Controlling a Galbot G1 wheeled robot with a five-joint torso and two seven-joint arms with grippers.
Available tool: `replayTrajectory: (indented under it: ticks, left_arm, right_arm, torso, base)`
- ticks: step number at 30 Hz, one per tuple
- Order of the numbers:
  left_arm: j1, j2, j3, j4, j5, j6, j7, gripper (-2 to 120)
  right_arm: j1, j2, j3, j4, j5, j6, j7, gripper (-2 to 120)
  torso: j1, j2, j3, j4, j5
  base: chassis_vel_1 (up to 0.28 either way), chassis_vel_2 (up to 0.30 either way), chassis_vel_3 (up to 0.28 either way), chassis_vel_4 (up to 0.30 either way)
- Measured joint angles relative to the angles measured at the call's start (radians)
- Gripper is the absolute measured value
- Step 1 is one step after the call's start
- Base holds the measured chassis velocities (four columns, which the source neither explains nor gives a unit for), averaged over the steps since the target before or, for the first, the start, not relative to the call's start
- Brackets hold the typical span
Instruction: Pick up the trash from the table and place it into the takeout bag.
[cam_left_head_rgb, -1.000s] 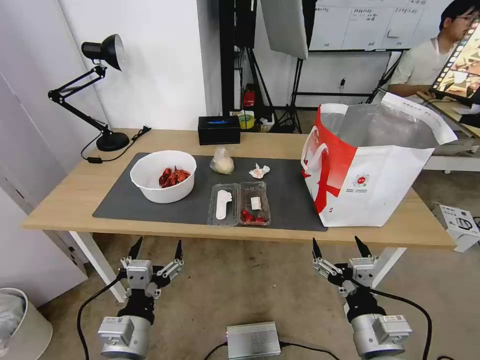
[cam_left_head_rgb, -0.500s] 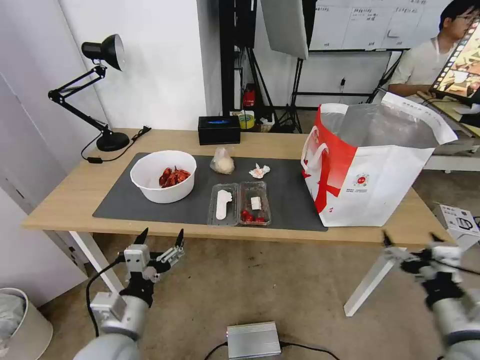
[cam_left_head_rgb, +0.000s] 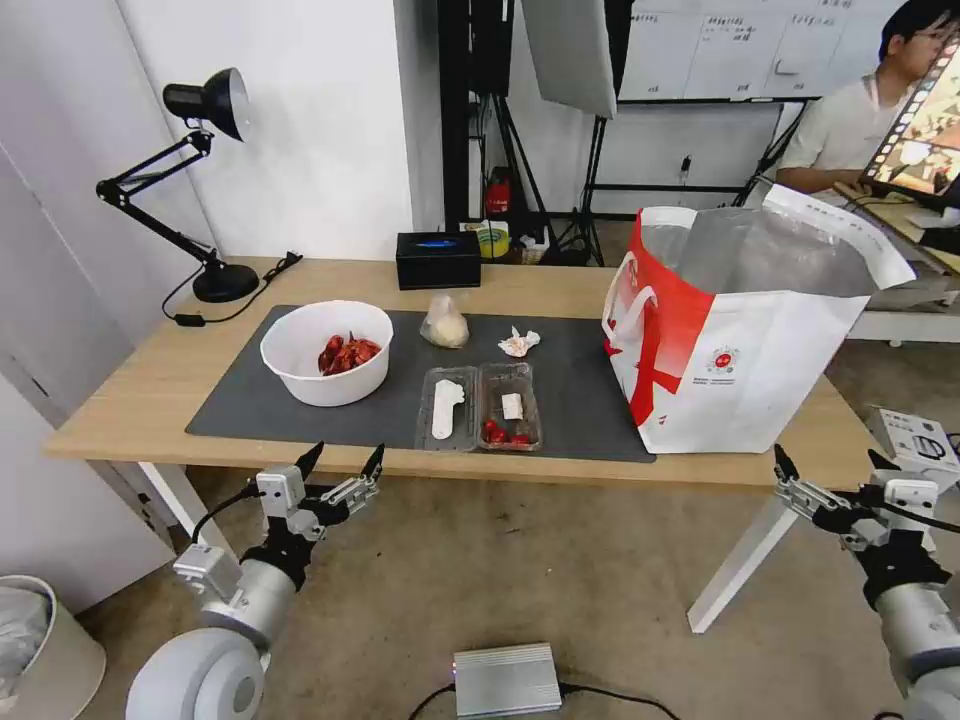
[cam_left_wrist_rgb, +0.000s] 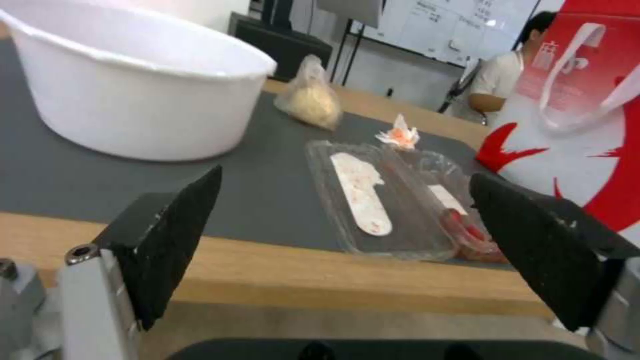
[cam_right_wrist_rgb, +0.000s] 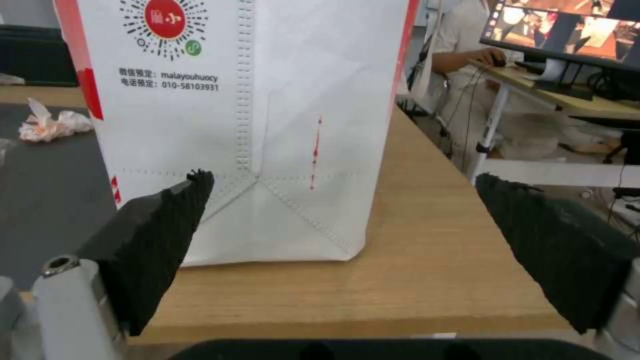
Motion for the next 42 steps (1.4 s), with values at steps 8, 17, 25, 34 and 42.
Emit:
replayTrajectory:
  ticks: [8,17,25,34,42]
  left_arm:
    - [-0.050,0.064,0.036,0.005,-0.183,0.059,-0.054,100]
    - [-0.109,0.175,0.080,0.036,-0.420,0.099,-0.105,100]
    - [-0.195,0.202,0.186,-0.018,-0.766,0.146,-0.317,100]
    - [-0.283,0.169,0.286,-0.001,-0.879,0.162,-0.445,100]
    - [-0.358,0.123,0.368,0.045,-0.924,0.162,-0.530,100]
  right_arm:
    - [0.000,0.005,-0.013,-0.005,-0.001,0.021,-0.012,100]
    - [0.007,0.009,-0.026,-0.020,-0.009,0.028,-0.015,100]
    - [0.010,0.032,-0.035,-0.037,-0.021,0.035,-0.016,100]
    - [-0.003,0.049,-0.033,-0.037,-0.036,0.043,-0.016,100]
    - [-0.010,0.057,-0.030,-0.042,-0.042,0.046,-0.016,100]
  torso:
    - [0.000,0.000,0.000,-0.0001,0.0000]
    - [0.000,0.000,0.000,0.0000,-0.0001]
    - [0.000,0.000,0.000,-0.0001,0.0001]
    - [0.000,0.000,0.000,0.0000,0.0001]
    - [0.000,0.000,0.000,-0.0001,0.0001]
  base:
    - [0.000,0.000,0.000,0.000]
    - [0.000,0.000,0.000,0.000]
    - [0.000,0.000,0.000,0.000]
    - [0.000,0.000,0.000,0.000]
    - [0.000,0.000,0.000,0.000]
